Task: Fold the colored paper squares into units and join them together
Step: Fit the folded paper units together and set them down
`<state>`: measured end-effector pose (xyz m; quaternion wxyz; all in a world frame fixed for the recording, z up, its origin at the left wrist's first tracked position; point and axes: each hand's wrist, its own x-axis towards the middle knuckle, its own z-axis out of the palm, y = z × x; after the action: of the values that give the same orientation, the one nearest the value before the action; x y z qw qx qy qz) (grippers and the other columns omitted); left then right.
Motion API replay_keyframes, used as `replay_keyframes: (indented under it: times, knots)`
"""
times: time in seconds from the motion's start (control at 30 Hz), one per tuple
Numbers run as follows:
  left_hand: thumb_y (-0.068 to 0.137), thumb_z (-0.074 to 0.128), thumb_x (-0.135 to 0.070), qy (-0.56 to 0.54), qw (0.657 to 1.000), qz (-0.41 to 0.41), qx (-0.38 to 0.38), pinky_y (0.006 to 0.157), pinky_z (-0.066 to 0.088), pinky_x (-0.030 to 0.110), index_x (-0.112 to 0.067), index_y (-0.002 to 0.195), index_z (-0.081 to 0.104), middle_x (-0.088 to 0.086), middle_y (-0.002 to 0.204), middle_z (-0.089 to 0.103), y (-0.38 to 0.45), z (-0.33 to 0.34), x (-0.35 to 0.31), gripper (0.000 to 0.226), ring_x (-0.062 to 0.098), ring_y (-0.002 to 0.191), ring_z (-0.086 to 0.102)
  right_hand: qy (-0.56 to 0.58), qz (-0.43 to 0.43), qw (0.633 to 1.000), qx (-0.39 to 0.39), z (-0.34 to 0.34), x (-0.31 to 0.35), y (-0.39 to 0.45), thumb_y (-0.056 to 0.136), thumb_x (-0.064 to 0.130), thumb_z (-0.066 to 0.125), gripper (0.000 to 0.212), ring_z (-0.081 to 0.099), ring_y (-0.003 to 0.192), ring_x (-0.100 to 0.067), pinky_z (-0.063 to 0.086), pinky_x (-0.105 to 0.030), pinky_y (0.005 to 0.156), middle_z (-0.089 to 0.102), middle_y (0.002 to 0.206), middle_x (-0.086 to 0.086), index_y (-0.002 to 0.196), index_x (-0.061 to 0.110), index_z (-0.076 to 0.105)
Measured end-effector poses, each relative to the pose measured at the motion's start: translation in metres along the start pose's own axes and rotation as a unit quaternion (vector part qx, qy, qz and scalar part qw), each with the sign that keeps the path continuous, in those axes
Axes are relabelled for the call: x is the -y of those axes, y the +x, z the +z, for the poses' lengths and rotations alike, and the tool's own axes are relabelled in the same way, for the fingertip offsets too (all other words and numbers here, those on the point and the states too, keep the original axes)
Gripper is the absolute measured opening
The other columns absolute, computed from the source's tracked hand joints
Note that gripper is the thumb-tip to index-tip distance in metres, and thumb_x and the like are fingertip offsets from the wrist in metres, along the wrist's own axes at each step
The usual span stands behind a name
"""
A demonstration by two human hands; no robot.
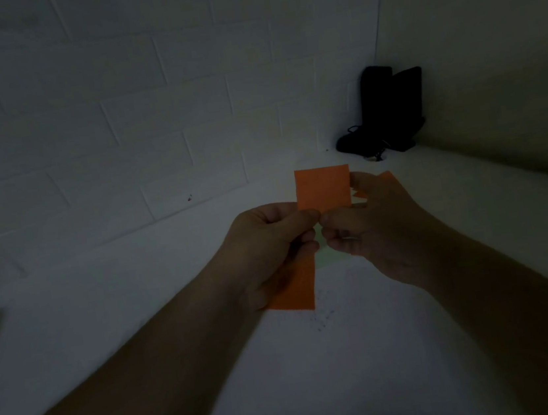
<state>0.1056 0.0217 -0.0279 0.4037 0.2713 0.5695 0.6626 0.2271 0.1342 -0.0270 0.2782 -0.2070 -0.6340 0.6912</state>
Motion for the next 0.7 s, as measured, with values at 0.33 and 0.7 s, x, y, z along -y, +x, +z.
replay_keyframes:
  times: [0.33, 0.7]
  knots:
    - [0.09, 0.076, -0.011, 0.104, 0.993, 0.049, -0.012, 0.058, 0.054, 0.025, -0.008, 0.079, 0.077, 0.013, 0.071, 0.07, -0.0017, -0.0033, -0.0032, 0.011, 0.02, 0.062, 0.062, 0.011, 0.041, 0.999, -0.012, -0.0079, 0.001, 0.0055, 0.085, -0.008, 0.069, 0.072, 0.057, 0.072, -0.023, 0.052, -0.035, 0.07, 0.063, 0.084, -0.015, 0.147, 0.017, 0.04]
    - [0.089, 0.075, -0.003, 0.017, 0.999, 0.031, -0.033, 0.052, 0.05, 0.023, -0.005, 0.089, 0.078, 0.009, 0.062, 0.062, -0.0012, -0.005, -0.0076, 0.004, 0.017, 0.053, 0.055, 0.026, 0.032, 0.998, -0.053, -0.0056, 0.0056, 0.0007, 0.086, -0.005, 0.071, 0.088, 0.064, 0.067, -0.018, 0.056, -0.036, 0.074, 0.065, 0.066, -0.005, 0.156, 0.024, 0.027]
